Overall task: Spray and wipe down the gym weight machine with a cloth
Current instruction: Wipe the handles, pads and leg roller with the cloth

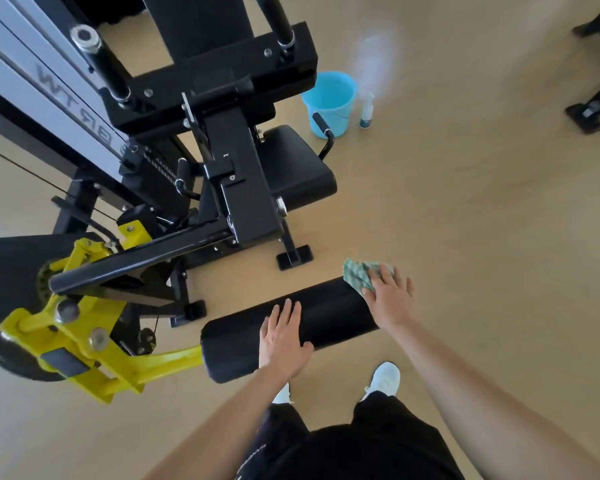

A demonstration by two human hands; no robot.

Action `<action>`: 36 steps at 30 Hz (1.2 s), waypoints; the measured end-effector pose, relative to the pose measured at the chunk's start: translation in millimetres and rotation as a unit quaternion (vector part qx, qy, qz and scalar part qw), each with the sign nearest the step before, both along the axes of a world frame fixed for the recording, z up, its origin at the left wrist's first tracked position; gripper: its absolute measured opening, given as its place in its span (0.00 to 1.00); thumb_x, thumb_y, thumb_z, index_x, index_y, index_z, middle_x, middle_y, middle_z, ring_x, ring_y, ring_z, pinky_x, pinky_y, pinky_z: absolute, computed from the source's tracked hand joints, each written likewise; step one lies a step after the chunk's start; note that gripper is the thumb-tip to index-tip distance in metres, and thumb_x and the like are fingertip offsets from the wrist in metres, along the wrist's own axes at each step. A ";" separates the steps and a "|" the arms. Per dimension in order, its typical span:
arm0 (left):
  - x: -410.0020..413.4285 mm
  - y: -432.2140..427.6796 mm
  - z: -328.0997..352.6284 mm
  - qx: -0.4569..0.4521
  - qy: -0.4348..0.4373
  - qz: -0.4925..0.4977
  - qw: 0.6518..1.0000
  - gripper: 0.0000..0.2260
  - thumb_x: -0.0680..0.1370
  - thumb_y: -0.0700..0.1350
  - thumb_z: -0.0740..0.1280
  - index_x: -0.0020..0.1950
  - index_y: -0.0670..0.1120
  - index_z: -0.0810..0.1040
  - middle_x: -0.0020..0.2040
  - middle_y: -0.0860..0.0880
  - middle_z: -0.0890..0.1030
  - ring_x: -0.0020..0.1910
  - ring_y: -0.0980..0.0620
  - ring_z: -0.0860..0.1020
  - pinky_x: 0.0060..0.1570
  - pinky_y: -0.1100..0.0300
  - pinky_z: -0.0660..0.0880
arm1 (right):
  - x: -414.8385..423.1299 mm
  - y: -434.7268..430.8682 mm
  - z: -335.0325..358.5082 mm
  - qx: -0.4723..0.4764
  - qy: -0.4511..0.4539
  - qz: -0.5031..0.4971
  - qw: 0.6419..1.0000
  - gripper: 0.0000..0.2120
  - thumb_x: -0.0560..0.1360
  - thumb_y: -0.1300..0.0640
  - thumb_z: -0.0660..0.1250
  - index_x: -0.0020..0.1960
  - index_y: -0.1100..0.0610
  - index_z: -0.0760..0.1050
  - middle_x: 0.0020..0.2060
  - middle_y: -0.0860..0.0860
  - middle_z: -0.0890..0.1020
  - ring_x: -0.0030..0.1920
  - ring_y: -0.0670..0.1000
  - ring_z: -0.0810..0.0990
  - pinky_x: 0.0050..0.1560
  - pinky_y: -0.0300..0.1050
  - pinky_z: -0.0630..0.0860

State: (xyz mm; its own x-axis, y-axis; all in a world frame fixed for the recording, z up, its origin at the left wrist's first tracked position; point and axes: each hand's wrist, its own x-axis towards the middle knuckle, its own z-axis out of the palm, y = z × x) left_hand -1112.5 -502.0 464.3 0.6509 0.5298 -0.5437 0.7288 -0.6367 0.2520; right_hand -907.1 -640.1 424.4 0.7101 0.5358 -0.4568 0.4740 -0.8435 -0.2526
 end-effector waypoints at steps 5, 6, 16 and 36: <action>18.3 -22.5 6.0 0.009 0.020 0.101 0.995 0.34 0.80 0.50 0.65 0.84 0.50 0.54 0.85 0.51 0.52 0.84 0.48 0.48 0.81 0.48 0.54 | 23.8 -18.3 -8.7 0.187 0.125 -0.036 0.974 0.23 0.82 0.62 0.64 0.77 0.59 0.70 0.77 0.58 0.69 0.68 0.61 0.76 0.69 0.52 0.72; 23.5 -26.2 8.8 0.008 0.027 0.118 0.993 0.33 0.80 0.50 0.65 0.84 0.50 0.56 0.85 0.51 0.53 0.84 0.47 0.48 0.81 0.48 0.56 | 30.7 -22.3 -6.6 0.201 0.142 -0.048 0.968 0.21 0.82 0.64 0.65 0.75 0.61 0.72 0.73 0.59 0.74 0.63 0.60 0.79 0.65 0.50 0.74; 126.9 -77.3 24.8 -0.049 -0.026 0.182 0.982 0.27 0.79 0.50 0.66 0.78 0.50 0.68 0.78 0.50 0.70 0.78 0.46 0.63 0.76 0.49 0.64 | 96.2 -74.2 -3.3 0.146 0.204 -0.059 0.966 0.11 0.76 0.64 0.69 0.36 0.55 0.74 0.33 0.49 0.73 0.36 0.51 0.72 0.35 0.46 0.63; 504.9 -127.7 1.0 -0.387 -0.186 0.129 0.894 0.06 0.75 0.43 0.76 0.44 0.53 0.81 0.42 0.49 0.82 0.42 0.52 0.78 0.51 0.48 0.77 | 394.8 -157.0 81.0 0.222 0.262 -0.182 0.921 0.23 0.71 0.72 0.70 0.63 0.57 0.76 0.49 0.47 0.81 0.46 0.45 0.80 0.42 0.30 0.75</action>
